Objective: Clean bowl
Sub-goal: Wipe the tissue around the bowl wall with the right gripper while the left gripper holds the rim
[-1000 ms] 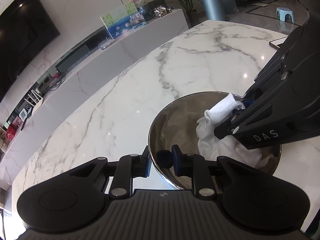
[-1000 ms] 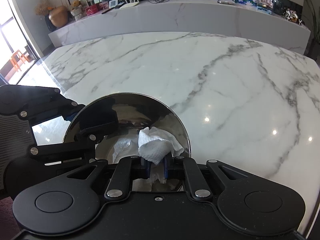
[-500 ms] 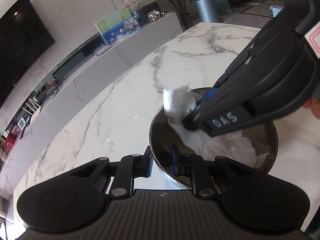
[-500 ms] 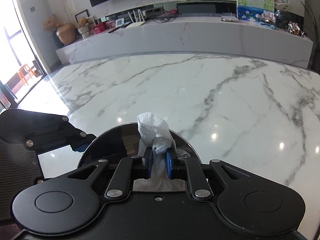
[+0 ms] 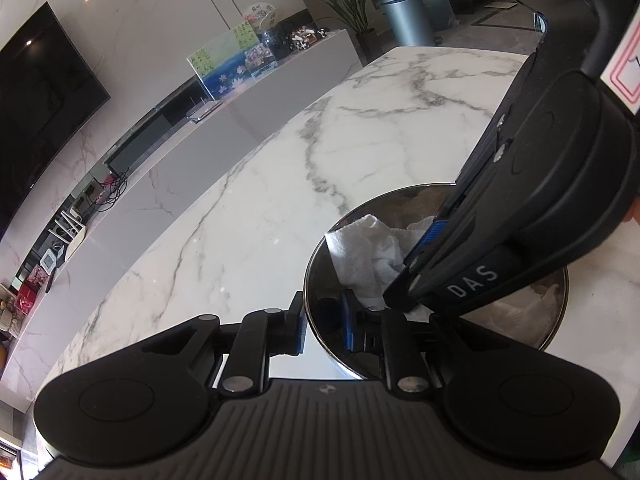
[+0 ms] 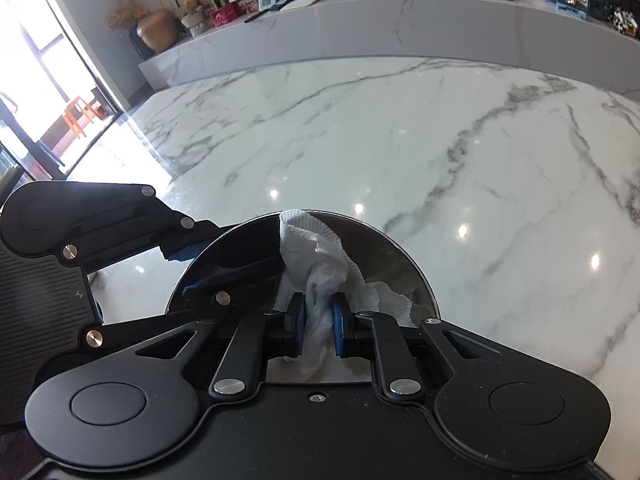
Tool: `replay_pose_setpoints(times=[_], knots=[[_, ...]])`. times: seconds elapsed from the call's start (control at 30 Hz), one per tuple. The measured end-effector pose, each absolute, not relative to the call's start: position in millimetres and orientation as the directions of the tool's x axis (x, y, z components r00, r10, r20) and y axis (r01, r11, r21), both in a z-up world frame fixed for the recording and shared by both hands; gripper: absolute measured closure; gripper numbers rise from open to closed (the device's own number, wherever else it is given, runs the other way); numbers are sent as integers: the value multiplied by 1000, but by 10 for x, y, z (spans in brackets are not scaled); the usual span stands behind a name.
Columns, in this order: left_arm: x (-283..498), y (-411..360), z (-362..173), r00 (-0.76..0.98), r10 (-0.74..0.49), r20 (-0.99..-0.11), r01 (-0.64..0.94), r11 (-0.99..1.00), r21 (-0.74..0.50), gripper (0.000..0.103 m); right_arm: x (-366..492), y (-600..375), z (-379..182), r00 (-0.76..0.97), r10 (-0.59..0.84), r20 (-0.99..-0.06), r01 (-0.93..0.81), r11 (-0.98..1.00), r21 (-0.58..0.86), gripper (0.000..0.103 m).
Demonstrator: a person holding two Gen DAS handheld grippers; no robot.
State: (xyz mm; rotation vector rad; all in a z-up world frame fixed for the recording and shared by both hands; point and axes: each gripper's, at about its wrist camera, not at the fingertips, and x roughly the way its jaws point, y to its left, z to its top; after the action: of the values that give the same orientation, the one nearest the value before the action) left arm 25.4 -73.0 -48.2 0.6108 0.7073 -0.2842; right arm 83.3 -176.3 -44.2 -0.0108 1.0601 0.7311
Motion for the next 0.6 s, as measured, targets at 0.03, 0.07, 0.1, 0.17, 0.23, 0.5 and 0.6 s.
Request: replay_pose_setpoints(times=[0.03,0.07,0.1,0.17,0.23,0.5,0.6], knots=[[251,-735,-482,734,-40,-678,441,788,430,87,829,-1767,-438,270,539,-798,-554,765,329,90],[250,-735,-483,736,-39,-676,441,786,434,87,824,-1769,-434,262,537,-802,-558,762,329,90],[249,-738,-486,738,-38,-674,441,783,438,87,818,-1772,-429,254,535,-806,-563,759,326,90],[252,-738,-490,739,-38,-672,441,782,441,87,798,-1772,-420,245,526,-814,-574,756,316,90],[267,-735,-492,739,-37,-673,437,786,438,87,750,-1750,-416,238,505,-830,-604,746,281,90],[248,-763,-513,736,-42,-676,453,773,445,88,545,-1693,-350,353,368,-860,-667,744,45,90],[263,-749,-497,735,-51,-676,450,783,430,89,528,-1763,-305,373,377,-848,-657,753,45,89]])
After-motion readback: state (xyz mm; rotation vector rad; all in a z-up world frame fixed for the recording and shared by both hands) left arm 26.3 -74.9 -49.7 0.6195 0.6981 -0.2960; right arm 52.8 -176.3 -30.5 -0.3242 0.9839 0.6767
